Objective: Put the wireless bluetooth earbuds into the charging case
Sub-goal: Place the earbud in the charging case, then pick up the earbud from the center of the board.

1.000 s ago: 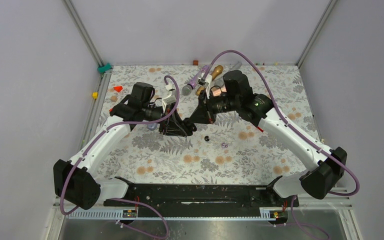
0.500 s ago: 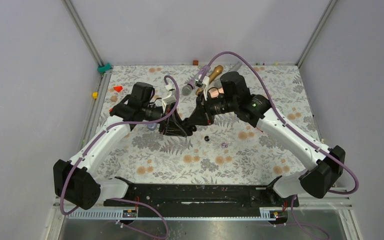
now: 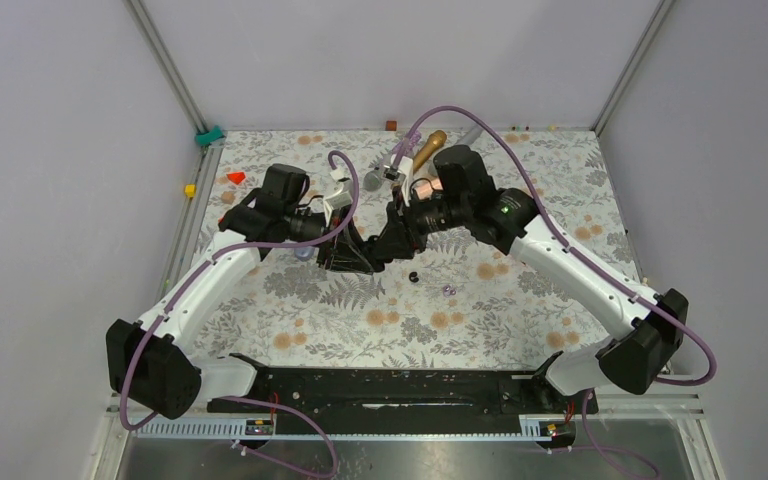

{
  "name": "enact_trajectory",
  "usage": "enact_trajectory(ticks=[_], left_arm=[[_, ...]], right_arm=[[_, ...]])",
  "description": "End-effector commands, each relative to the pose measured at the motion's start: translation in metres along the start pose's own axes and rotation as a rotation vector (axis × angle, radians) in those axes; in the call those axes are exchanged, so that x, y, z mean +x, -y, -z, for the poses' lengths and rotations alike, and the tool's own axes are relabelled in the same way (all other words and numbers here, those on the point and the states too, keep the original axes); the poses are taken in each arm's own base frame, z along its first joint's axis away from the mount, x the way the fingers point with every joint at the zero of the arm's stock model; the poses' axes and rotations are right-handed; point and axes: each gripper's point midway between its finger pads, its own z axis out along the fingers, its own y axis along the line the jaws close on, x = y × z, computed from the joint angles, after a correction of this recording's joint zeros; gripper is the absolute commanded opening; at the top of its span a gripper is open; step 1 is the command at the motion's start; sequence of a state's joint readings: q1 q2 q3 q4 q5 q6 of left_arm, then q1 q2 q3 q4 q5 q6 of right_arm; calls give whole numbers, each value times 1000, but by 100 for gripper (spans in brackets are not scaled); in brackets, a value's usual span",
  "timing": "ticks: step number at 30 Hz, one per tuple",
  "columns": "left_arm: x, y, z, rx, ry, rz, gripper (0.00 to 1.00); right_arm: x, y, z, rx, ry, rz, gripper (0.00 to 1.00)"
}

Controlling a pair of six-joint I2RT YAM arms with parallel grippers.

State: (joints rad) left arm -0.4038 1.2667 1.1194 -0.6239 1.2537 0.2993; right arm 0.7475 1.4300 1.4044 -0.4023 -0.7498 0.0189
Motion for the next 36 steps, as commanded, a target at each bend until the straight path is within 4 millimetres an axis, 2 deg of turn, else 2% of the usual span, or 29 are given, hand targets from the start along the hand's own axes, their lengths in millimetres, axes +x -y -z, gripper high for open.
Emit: enact_trajectory(ticks=[1, 5, 9, 15, 18, 23, 30, 33, 36], left_arm=[[-19, 11, 2, 41, 28, -96, 0], [-19, 9, 2, 29, 26, -104, 0], [-19, 8, 3, 20, 24, -105, 0], [-19, 8, 4, 9, 23, -115, 0], [-19, 7, 4, 6, 22, -116, 0], [-19, 8, 4, 4, 22, -119, 0], [-19, 7, 4, 5, 22, -119, 0], [-18, 7, 4, -1, 21, -121, 0], [-19, 7, 5, -13, 21, -129, 0]], right_arm=[[-24, -15, 18, 19, 29, 99, 40], [-33, -29, 33, 16, 32, 143, 44], [-36, -34, 41, 24, 40, 159, 41], [-24, -22, 25, 15, 28, 103, 22], [-19, -13, 14, 16, 18, 67, 17], [-14, -4, 4, 16, 4, 33, 14], [-10, 1, 0, 23, -6, 24, 13], [-13, -2, 3, 17, -3, 30, 13], [-21, -15, 15, 7, 0, 64, 16]])
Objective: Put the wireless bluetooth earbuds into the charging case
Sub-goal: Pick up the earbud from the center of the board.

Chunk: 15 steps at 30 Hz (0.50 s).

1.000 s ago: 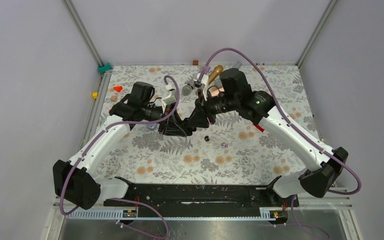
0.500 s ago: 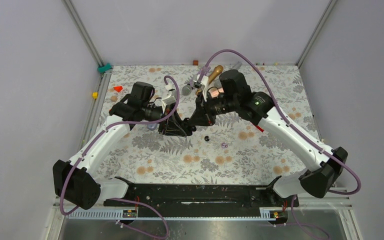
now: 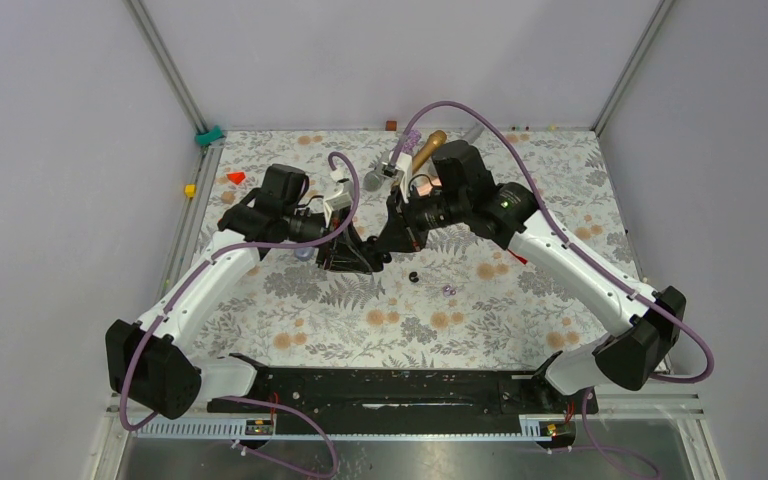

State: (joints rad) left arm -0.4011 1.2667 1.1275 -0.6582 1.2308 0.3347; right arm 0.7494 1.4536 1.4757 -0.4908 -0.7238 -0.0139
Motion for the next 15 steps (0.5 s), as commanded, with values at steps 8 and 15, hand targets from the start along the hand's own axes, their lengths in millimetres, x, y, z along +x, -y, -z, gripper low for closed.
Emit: enact_trajectory(ticks=[8, 15], left_arm=[[-26, 4, 14, -32, 54, -121, 0], [-31, -7, 35, -116, 81, -146, 0]], right_arm=[[-31, -36, 65, 80, 41, 235, 33], [-1, 11, 76, 262, -7, 228, 36]])
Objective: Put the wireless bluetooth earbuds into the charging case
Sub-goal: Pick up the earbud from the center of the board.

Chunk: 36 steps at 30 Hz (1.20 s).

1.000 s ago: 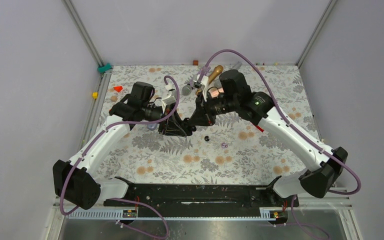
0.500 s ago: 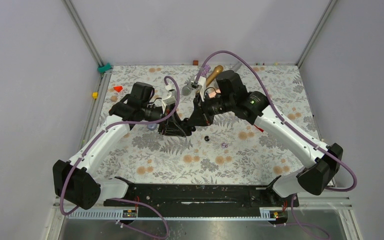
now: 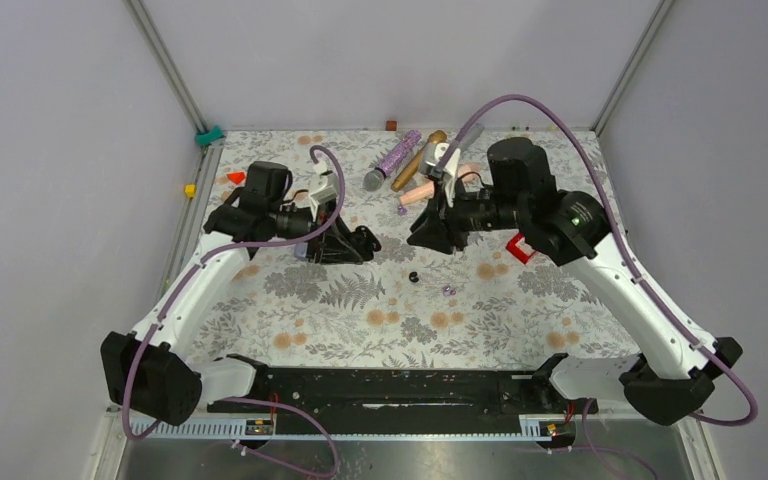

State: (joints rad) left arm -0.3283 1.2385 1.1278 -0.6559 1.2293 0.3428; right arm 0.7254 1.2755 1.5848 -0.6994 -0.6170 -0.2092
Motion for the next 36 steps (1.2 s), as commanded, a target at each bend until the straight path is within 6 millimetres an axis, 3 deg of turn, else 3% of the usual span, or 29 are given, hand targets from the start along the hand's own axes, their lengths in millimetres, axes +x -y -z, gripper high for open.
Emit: enact_trajectory(ticks=[1, 5, 9, 13, 22, 27, 36], left_arm=[[-26, 1, 20, -57, 50, -134, 0], [-34, 0, 38, -132, 67, -183, 0], [-35, -4, 55, -233, 65, -231, 0], [-31, -6, 66, -286, 56, -238, 0], [-13, -8, 66, -302, 33, -205, 0], [-14, -3, 65, -300, 61, -218, 0], [-11, -3, 62, -274, 64, -199, 0]], right_arm=[[42, 41, -4, 146, -104, -12, 36], [97, 86, -31, 278, -251, -114, 36], [149, 113, -63, 325, -402, -241, 35], [180, 121, -88, 336, -497, -313, 34], [245, 122, -125, 371, -703, -392, 34], [264, 123, -133, 390, -760, -409, 34], [274, 127, -145, 413, -803, -392, 36]])
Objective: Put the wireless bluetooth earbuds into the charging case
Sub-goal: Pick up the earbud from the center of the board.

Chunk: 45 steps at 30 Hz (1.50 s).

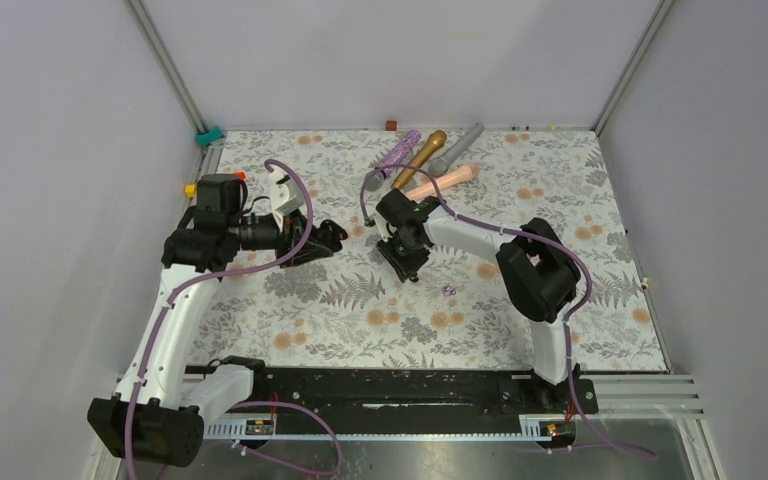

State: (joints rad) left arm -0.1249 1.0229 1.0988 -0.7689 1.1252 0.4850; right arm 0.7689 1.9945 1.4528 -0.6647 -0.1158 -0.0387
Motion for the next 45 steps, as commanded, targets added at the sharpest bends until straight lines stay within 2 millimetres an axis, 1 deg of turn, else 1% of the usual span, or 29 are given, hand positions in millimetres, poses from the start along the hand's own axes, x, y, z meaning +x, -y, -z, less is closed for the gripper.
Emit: enact_trajectory(ticks=[1, 14, 18, 24, 32, 38, 41, 45], left_arm=[[-7, 1, 0, 20, 33, -36, 0], [-6, 3, -1, 32, 37, -35, 0], [-5, 4, -1, 35, 36, -35, 0], [-4, 3, -2, 40, 36, -29, 0], [-5, 4, -2, 43, 38, -30, 0], [-5, 4, -2, 43, 39, -32, 0], [-5, 4, -2, 43, 39, -33, 0], [-5, 4, -2, 45, 40, -32, 0]], right_arm=[[-14, -5, 1, 31, 21, 19, 36], [-5, 5, -6, 102, -20, 22, 37], [-6, 5, -3, 102, -12, 25, 37], [-7, 13, 3, 151, 1, 32, 38], [-4, 13, 11, 152, 8, 37, 38], [6, 19, 15, 183, -12, 51, 36], [9, 26, 17, 219, -16, 63, 34], [11, 32, 19, 257, -20, 73, 27]])
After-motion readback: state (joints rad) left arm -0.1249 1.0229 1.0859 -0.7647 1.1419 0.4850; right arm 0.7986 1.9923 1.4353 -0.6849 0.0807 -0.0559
